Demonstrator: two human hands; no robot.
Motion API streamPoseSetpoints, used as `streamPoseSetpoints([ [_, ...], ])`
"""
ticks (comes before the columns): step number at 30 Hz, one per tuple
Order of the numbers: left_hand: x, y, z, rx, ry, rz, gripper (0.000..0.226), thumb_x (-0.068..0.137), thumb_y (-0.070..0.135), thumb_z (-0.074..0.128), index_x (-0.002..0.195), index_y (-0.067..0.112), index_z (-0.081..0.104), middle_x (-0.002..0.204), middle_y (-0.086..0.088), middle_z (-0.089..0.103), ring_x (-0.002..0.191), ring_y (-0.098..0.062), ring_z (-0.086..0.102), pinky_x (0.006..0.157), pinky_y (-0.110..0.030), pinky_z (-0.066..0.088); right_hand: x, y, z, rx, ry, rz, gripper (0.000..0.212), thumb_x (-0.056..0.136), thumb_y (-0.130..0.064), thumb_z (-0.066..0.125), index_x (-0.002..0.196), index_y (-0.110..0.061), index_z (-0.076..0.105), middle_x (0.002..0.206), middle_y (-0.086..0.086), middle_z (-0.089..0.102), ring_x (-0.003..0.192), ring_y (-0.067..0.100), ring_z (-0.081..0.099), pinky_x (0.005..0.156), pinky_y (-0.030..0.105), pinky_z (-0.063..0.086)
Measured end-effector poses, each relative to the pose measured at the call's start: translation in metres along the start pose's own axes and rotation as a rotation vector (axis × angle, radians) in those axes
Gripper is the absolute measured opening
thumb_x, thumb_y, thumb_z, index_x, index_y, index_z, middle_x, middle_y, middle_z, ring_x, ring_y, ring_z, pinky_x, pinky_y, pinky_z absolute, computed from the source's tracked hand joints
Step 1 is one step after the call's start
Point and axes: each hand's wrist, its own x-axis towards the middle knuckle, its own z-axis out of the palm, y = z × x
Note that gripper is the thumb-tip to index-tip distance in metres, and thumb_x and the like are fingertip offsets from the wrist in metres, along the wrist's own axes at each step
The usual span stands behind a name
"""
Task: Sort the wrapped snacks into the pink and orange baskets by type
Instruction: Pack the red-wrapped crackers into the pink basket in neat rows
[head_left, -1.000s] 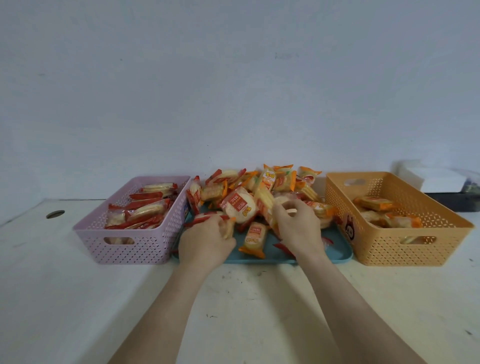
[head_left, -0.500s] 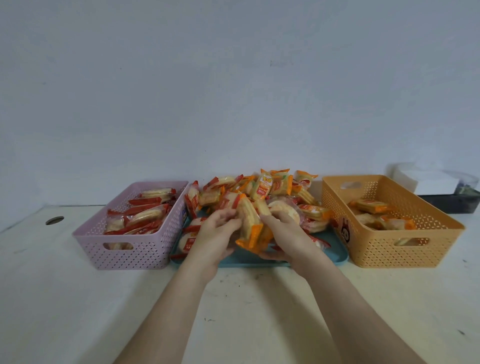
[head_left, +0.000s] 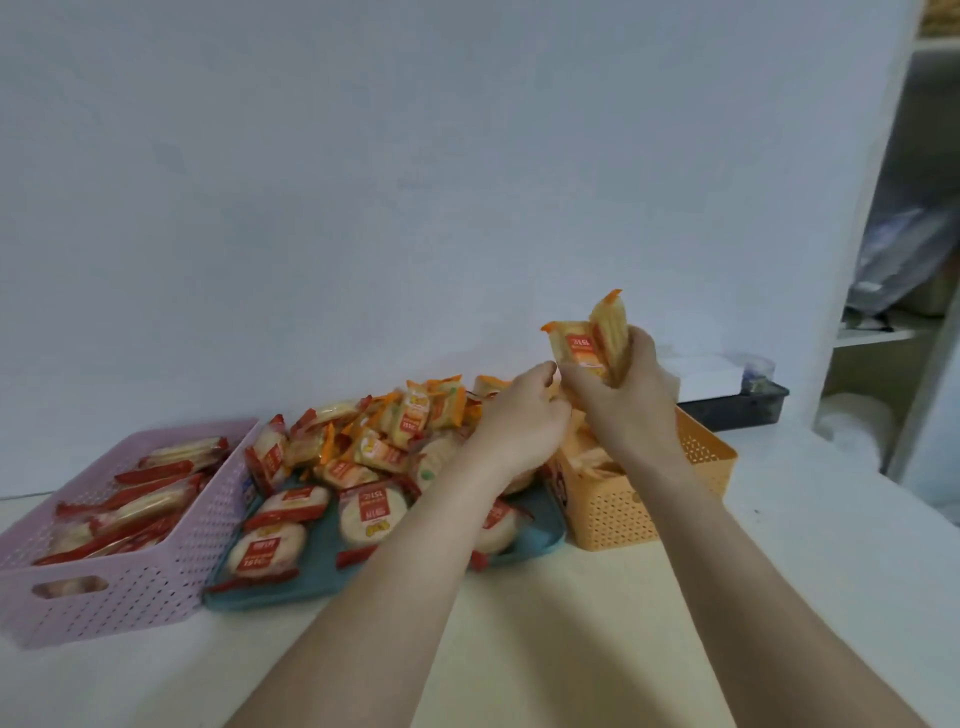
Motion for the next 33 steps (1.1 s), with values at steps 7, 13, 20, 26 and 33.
streamPoseSetpoints([
  [7, -0.025, -0.036, 0.010, 0.199, 0.017, -0.033, 0.041, 0.091, 0.014, 0.048, 0.128, 0.028, 0.060, 0.125, 0.009, 0.064, 0.109, -0.009, 0.060, 0.093, -0.026, 0.048, -0.007, 0.045, 0.005, -0.642, -0.111, -0.168, 0.048, 0.096, -0.032, 0.034, 0.136, -0.010, 0.048, 0.134, 0.015, 0.055, 0.129, 0.032, 0.044, 0.104, 0.046, 0.038],
  [13, -0.095, -0.109, -0.073, 0.556, 0.410, -0.113, 0.029, 0.081, 0.013, 0.060, 0.102, 0.030, 0.072, 0.104, 0.007, 0.071, 0.099, -0.017, 0.061, 0.085, -0.036, 0.051, -0.062, 0.004, 0.057, -0.383, -0.358, -0.321, 0.027, 0.090, -0.014, 0.051, 0.112, -0.017, 0.066, 0.104, 0.004, 0.070, 0.096, 0.024, 0.062, 0.074, 0.030, 0.043],
  [20, -0.167, -0.199, -0.160, 1.036, 0.503, -0.462, 0.057, 0.070, 0.018, 0.077, 0.122, 0.011, 0.055, 0.122, -0.015, 0.059, 0.117, -0.038, 0.048, 0.100, -0.050, 0.038, -0.118, 0.002, 0.135, -0.402, -0.805, -0.212, 0.032, 0.092, -0.021, 0.049, 0.119, -0.024, 0.064, 0.115, 0.003, 0.067, 0.105, 0.022, 0.061, 0.084, 0.033, 0.048],
  [26, -0.176, -0.218, -0.177, 0.989, 0.539, -0.278, 0.036, 0.062, 0.013, 0.086, 0.094, 0.015, 0.069, 0.095, -0.005, 0.064, 0.095, -0.029, 0.055, 0.087, -0.043, 0.040, -0.144, 0.003, 0.158, -0.622, -0.634, -0.283, 0.034, 0.094, -0.019, 0.044, 0.123, -0.017, 0.060, 0.121, 0.006, 0.058, 0.109, 0.025, 0.051, 0.088, 0.038, 0.046],
  [33, -0.203, -0.188, -0.155, 0.921, 0.599, 0.078, 0.039, 0.051, -0.007, 0.080, 0.074, 0.017, 0.058, 0.077, 0.002, 0.053, 0.075, -0.021, 0.048, 0.068, -0.028, 0.020, -0.138, -0.051, 0.159, 0.109, -0.721, 0.160, 0.052, 0.091, -0.044, 0.058, 0.138, -0.027, 0.048, 0.129, 0.001, 0.057, 0.115, 0.017, 0.055, 0.101, 0.039, 0.045],
])
